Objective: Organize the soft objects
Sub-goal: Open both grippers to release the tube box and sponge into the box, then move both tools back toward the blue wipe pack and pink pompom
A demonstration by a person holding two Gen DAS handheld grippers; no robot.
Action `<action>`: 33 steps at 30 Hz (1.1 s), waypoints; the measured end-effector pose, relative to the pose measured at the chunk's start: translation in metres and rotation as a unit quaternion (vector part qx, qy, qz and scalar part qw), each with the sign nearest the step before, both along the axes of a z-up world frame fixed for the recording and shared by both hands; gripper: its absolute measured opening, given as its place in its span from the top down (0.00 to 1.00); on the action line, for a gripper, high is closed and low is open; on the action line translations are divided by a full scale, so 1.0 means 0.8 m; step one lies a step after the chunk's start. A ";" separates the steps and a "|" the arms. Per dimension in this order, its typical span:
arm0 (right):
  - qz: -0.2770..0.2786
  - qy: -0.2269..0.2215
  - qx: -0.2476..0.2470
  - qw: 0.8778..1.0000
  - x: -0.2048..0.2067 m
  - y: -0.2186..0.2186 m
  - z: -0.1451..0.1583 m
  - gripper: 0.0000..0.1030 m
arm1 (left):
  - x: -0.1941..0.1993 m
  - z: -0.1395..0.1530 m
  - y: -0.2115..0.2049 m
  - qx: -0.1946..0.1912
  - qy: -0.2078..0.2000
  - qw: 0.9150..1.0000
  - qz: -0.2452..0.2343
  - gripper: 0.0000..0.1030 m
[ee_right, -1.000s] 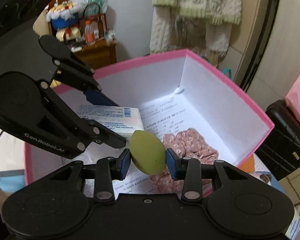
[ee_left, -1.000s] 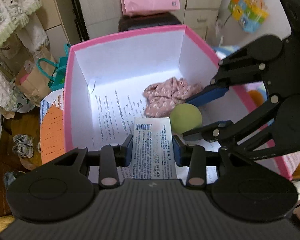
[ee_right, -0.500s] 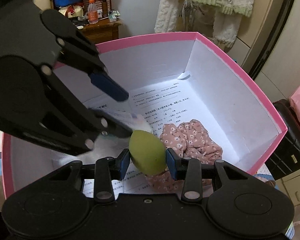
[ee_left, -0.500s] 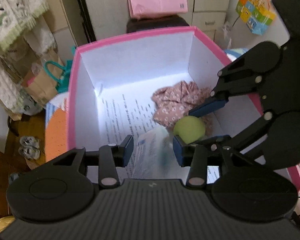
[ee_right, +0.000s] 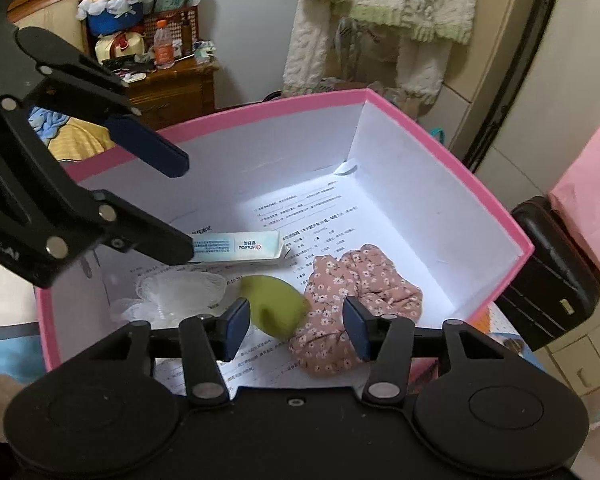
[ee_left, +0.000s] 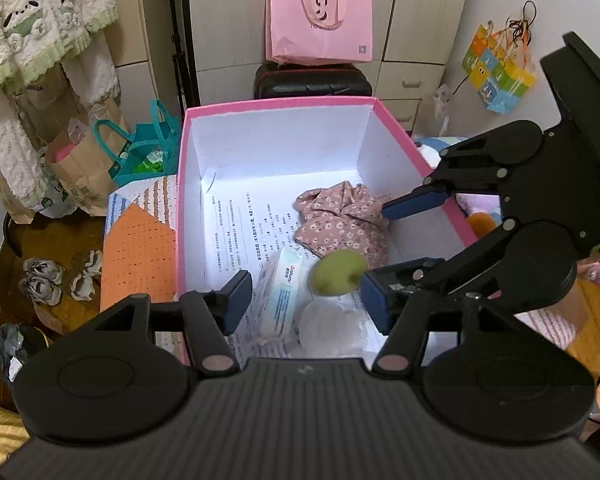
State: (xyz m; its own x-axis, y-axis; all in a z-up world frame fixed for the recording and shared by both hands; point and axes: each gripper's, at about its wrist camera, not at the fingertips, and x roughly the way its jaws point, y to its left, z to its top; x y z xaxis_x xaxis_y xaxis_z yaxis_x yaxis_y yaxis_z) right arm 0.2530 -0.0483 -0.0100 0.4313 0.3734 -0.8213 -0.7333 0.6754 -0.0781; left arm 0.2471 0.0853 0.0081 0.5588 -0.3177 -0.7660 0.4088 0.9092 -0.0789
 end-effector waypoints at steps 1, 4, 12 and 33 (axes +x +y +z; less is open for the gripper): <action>-0.004 -0.004 -0.001 1.000 -0.005 -0.001 0.005 0.45 | -0.004 0.003 0.000 0.000 -0.002 1.000 0.000 0.39; -0.015 -0.015 -0.003 1.000 -0.018 -0.005 0.019 0.45 | -0.017 0.014 0.000 -0.001 -0.009 1.000 -0.001 0.38; -0.027 -0.052 -0.003 0.998 -0.064 -0.017 0.058 0.43 | -0.058 0.039 -0.005 -0.014 -0.020 1.000 -0.018 0.30; -0.050 -0.126 0.044 0.990 -0.204 -0.106 0.105 0.39 | -0.174 0.064 -0.091 -0.014 -0.044 0.988 -0.146 0.28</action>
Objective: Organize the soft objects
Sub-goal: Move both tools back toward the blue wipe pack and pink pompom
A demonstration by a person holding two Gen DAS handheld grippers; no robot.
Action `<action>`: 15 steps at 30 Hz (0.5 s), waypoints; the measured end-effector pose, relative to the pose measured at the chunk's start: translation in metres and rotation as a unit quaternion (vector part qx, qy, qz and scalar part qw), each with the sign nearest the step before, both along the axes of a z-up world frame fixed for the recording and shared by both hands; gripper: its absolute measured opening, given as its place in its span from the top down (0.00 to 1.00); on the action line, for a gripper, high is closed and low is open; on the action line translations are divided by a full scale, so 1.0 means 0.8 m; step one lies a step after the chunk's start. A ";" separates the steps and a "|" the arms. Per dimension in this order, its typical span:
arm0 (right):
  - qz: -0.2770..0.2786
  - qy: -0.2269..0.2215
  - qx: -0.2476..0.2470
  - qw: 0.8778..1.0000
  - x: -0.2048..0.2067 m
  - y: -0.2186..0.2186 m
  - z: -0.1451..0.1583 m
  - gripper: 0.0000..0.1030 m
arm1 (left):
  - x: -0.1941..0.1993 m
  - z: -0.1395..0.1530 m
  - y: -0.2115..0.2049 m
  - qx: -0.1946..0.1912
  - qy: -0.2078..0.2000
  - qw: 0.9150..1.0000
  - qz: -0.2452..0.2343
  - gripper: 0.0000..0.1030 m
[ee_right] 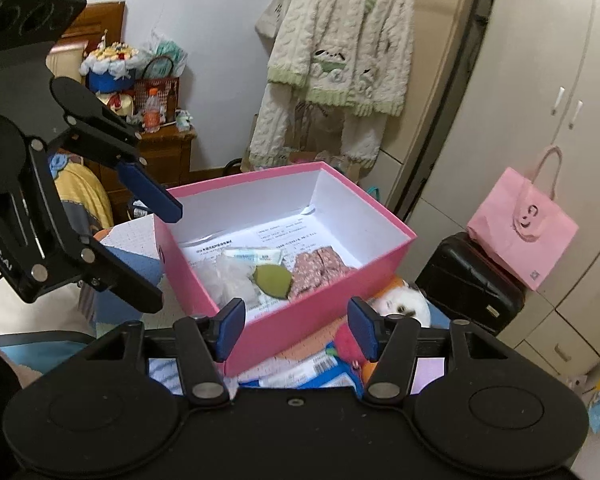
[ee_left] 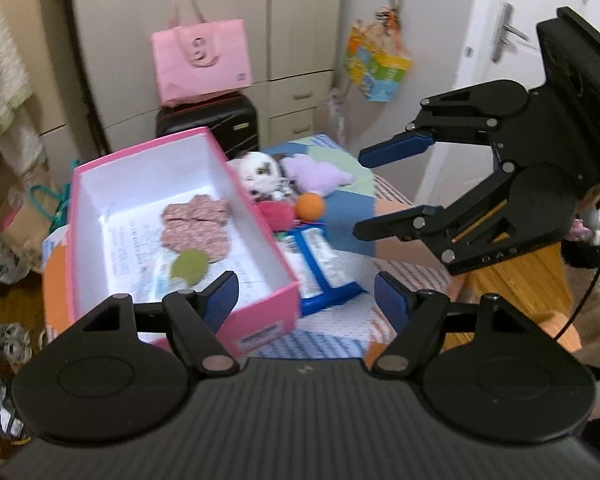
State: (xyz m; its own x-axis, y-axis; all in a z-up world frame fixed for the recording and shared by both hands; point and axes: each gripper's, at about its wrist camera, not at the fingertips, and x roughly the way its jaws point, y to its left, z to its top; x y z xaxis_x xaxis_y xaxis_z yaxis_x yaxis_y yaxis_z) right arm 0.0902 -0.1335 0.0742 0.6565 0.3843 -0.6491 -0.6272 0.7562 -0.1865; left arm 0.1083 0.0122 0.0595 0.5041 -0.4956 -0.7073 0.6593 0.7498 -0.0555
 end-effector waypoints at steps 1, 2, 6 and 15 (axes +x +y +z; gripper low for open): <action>-0.004 -0.001 0.005 1.000 -0.006 -0.008 -0.003 0.39 | -0.004 -0.002 -0.006 -0.001 0.000 1.000 -0.007 0.28; -0.007 -0.001 0.008 1.000 -0.011 -0.016 -0.007 0.39 | -0.007 -0.004 -0.012 -0.003 0.001 1.000 -0.014 0.28; -0.024 0.009 0.027 0.999 -0.027 -0.046 -0.023 0.39 | -0.015 -0.016 -0.037 -0.004 0.007 0.999 -0.035 0.28; -0.022 0.039 0.048 0.998 -0.051 -0.085 -0.070 0.39 | -0.011 -0.053 -0.077 -0.014 0.023 0.999 -0.032 0.30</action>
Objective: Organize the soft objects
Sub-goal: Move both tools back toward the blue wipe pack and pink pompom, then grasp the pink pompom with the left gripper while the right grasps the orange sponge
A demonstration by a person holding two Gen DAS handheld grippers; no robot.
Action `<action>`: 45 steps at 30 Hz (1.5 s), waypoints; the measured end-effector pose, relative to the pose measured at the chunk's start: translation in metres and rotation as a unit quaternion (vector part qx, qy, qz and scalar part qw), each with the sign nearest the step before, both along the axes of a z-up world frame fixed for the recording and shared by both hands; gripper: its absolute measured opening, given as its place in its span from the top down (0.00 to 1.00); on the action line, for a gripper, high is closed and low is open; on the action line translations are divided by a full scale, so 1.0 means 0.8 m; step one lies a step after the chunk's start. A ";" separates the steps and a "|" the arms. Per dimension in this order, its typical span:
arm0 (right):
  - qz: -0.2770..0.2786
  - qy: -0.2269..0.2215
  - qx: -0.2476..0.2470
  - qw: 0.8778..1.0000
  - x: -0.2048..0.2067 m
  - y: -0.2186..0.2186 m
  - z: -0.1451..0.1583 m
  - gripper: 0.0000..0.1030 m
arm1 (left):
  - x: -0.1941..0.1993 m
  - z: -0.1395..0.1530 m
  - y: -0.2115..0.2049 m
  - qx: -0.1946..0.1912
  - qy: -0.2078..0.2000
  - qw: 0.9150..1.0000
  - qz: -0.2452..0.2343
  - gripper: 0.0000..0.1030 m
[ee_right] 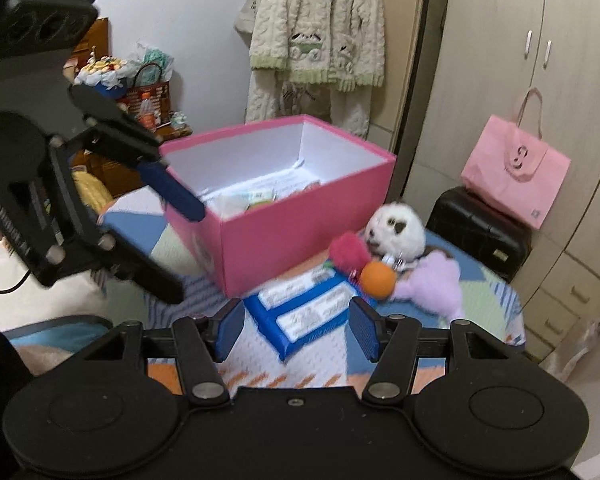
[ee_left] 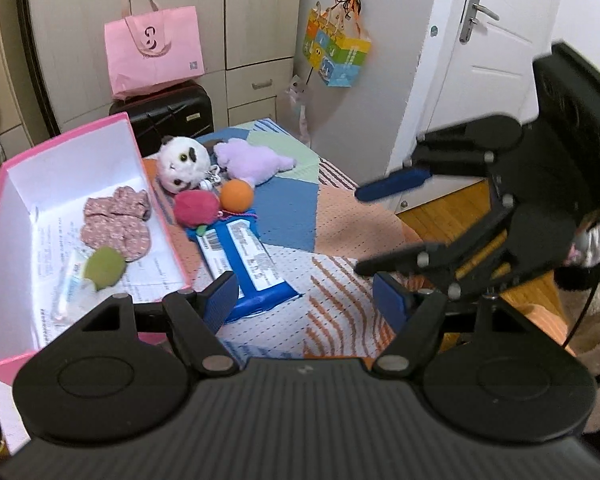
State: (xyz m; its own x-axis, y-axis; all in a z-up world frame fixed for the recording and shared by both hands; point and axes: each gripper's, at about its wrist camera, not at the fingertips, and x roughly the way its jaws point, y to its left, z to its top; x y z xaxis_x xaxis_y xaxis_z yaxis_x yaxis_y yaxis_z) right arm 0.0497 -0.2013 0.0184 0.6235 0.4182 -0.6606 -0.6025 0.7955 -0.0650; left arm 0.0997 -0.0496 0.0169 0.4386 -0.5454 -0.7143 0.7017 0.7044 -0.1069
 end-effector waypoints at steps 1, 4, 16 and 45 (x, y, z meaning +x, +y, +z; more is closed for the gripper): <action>0.003 0.004 0.000 1.000 0.002 -0.001 -0.006 0.39 | 0.000 -0.003 -0.002 -0.005 0.002 1.000 0.003 0.30; 0.010 0.013 0.004 1.000 0.000 -0.004 -0.027 0.39 | 0.002 -0.014 -0.010 -0.012 0.003 1.000 0.016 0.30; 0.017 0.017 0.020 1.000 0.018 -0.002 -0.103 0.39 | 0.020 -0.063 -0.041 -0.023 0.023 0.997 0.074 0.31; 0.006 -0.057 0.056 0.997 0.152 -0.043 -0.118 0.47 | 0.152 -0.103 -0.109 0.015 -0.083 0.947 0.310 0.62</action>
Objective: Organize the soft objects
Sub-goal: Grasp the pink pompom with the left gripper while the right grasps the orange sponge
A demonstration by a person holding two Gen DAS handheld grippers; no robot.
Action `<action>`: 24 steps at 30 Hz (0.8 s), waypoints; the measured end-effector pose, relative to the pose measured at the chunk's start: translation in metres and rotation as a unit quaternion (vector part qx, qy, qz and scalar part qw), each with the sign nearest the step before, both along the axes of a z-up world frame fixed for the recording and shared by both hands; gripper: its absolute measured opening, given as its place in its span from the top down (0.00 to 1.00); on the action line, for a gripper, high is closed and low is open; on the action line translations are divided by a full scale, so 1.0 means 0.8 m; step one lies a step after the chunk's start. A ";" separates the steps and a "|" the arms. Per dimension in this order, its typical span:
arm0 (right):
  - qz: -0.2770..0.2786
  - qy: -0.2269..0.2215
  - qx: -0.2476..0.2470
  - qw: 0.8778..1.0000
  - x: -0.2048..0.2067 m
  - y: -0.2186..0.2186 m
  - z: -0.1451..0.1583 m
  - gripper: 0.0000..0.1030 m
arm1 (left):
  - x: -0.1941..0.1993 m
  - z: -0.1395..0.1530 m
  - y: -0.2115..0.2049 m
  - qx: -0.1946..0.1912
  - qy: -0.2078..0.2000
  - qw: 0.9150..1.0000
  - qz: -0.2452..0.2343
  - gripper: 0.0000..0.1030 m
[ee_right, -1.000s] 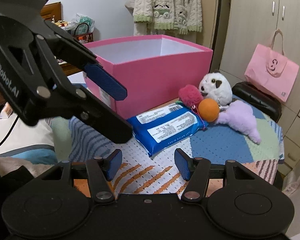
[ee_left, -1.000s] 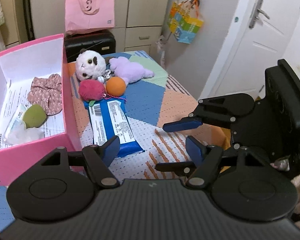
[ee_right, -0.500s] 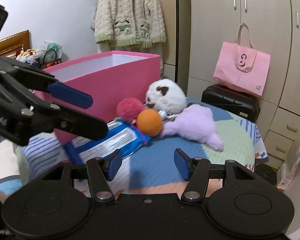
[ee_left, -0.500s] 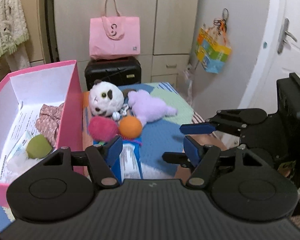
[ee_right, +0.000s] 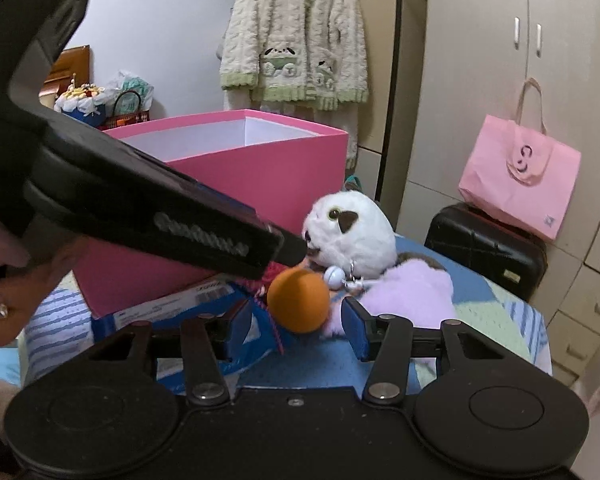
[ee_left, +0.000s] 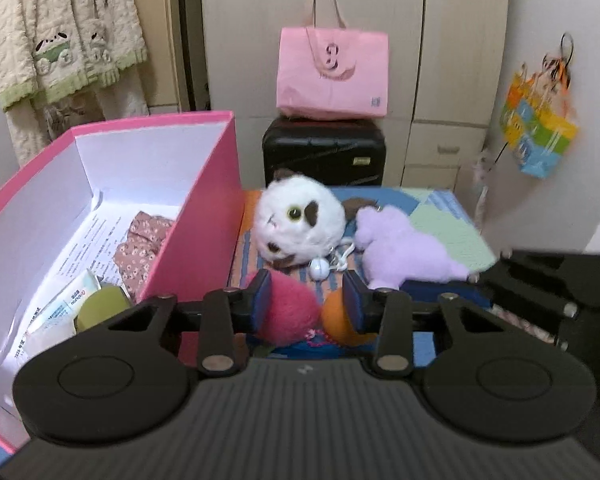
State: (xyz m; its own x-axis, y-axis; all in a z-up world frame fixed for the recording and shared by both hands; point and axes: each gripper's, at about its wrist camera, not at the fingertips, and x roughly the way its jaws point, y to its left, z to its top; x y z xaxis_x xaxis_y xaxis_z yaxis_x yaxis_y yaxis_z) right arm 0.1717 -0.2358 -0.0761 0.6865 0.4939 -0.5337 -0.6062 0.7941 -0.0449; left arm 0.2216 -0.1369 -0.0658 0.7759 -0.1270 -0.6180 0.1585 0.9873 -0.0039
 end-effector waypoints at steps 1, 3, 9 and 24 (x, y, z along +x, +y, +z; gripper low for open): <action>0.001 -0.002 0.000 1.000 0.003 0.002 -0.001 0.47 | 0.001 -0.002 -0.002 0.002 0.004 1.000 0.000 0.63; 0.004 0.002 0.003 1.000 0.010 0.005 -0.003 0.47 | 0.001 -0.004 -0.004 0.013 0.000 1.000 0.001 0.63; 0.011 0.009 0.002 1.000 0.020 0.007 -0.014 0.47 | 0.002 -0.010 0.002 0.016 0.003 1.000 0.009 0.61; 0.007 -0.001 0.011 1.000 0.019 0.000 -0.021 0.59 | 0.003 -0.022 0.009 -0.072 0.039 0.997 -0.002 0.28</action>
State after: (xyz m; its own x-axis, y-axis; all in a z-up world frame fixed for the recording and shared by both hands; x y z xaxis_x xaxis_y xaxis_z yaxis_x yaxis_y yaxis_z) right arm 0.1872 -0.2361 -0.0932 0.6806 0.5149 -0.5213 -0.6173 0.7862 -0.0294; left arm 0.2238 -0.1293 -0.0830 0.7252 -0.2220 -0.6517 0.1567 0.9750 -0.1577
